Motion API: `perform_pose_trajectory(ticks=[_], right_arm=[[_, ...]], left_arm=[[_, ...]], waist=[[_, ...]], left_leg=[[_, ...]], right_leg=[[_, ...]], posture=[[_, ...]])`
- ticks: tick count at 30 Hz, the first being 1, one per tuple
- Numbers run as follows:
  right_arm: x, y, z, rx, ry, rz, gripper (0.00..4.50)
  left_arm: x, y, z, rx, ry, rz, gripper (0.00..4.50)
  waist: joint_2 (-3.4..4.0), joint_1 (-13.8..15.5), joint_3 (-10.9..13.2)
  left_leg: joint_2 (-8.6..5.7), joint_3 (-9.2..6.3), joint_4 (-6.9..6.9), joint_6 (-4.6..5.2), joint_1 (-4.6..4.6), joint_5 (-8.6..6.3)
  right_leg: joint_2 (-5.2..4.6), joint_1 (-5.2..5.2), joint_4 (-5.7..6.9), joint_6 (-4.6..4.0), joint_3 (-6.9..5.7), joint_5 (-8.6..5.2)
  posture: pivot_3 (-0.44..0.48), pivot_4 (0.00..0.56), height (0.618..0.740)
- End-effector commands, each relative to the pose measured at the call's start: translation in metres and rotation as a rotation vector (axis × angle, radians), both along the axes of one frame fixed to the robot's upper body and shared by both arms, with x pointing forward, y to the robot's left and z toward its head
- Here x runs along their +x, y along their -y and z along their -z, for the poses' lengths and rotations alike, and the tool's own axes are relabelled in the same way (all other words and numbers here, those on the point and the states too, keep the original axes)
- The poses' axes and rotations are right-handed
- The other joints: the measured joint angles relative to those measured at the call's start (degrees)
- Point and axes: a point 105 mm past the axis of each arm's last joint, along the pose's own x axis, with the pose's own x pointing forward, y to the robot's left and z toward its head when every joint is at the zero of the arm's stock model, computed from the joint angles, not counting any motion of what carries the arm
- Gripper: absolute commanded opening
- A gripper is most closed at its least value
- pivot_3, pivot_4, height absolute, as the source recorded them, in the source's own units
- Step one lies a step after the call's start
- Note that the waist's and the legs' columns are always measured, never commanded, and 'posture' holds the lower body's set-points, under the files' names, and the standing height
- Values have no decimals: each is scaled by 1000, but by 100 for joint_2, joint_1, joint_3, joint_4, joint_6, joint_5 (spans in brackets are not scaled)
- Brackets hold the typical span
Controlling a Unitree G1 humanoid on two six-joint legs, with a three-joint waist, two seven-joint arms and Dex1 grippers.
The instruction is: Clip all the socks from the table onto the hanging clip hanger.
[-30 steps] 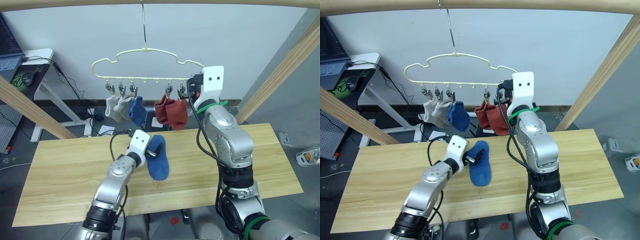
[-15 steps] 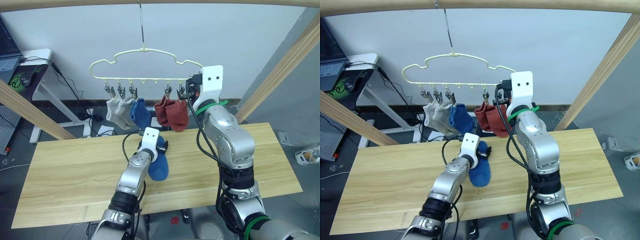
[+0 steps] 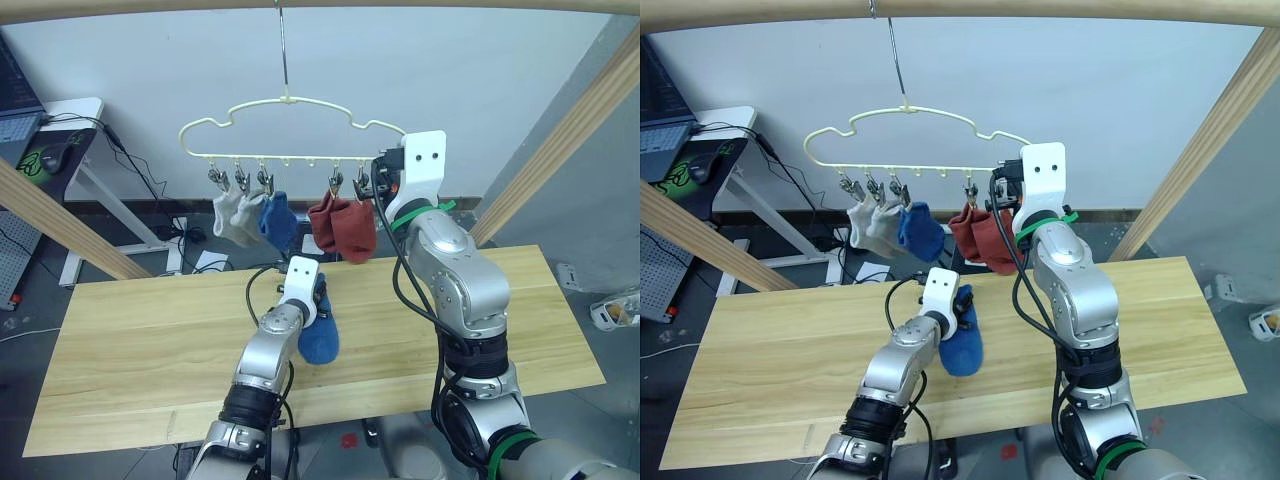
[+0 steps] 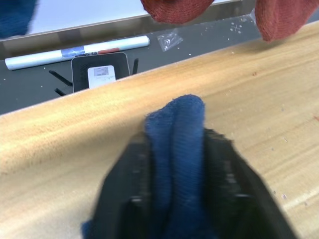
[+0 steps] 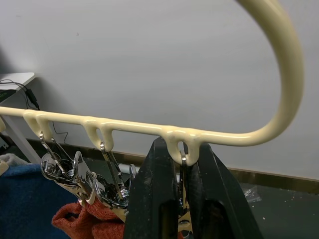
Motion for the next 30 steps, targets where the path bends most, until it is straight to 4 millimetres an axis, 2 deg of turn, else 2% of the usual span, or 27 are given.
perform_pose_trajectory(ticks=[1, 3, 8, 10, 15, 21, 26, 30], right_arm=[[-8, -5, -23, 31, 95, -20, 0], [-8, -5, -24, 33, 96, -21, 0], [-9, -4, -26, 38, 105, -19, 0], [-10, -3, -29, 42, 111, -18, 0], [-13, -2, -35, 55, 119, -19, 0], [-20, -4, -43, 77, 120, -34, 0], [-22, -5, -46, 77, 119, -39, 0], [-23, -4, -46, 75, 115, -39, 0]], left_arm=[[-2, 5, -13, -13, 67, 28, 36], [-2, 10, -25, -19, 138, 70, 3], [-7, 36, -70, 34, 427, 266, 3], [-14, 52, -92, 58, 574, 368, 3], [-22, 74, -120, 48, 775, 467, 3], [-11, 82, -136, 63, 912, 439, 3], [3, 79, -139, 86, 951, 383, 3], [5, 80, -139, 91, 967, 363, 3]], waist=[[0, 0, 0], [1, -2, 1], [2, 5, 1], [2, 4, 1], [1, -5, 1], [2, -36, 1], [2, -125, 1], [2, -197, 1]], left_leg=[[0, 0, 0, 0, 0, 0], [0, 0, -1, 0, 0, 0], [0, 3, -3, 0, -1, 0], [0, 5, -4, 0, -1, 0], [-1, 7, -7, 0, -1, -1], [-1, 10, -7, 0, -3, 0], [-1, 10, -7, 1, -5, 0], [-1, 10, -10, 1, -9, -1]], right_leg=[[0, 0, 0, 1, 0, 0], [0, 0, 0, 3, 0, -2], [-1, -1, -3, -2, 3, 1], [-2, -1, -5, -6, 5, 3], [-3, -1, -8, -6, 6, 4], [-1, -2, -9, -1, 4, 1], [-1, -4, -10, 2, 2, -1], [-1, -4, -17, 1, 1, -1]], posture=[[-219, 329, 735], [-221, 325, 735], [-228, 313, 735], [-233, 307, 735], [-246, 297, 735], [-268, 286, 735], [-282, 285, 735], [-288, 290, 735]])
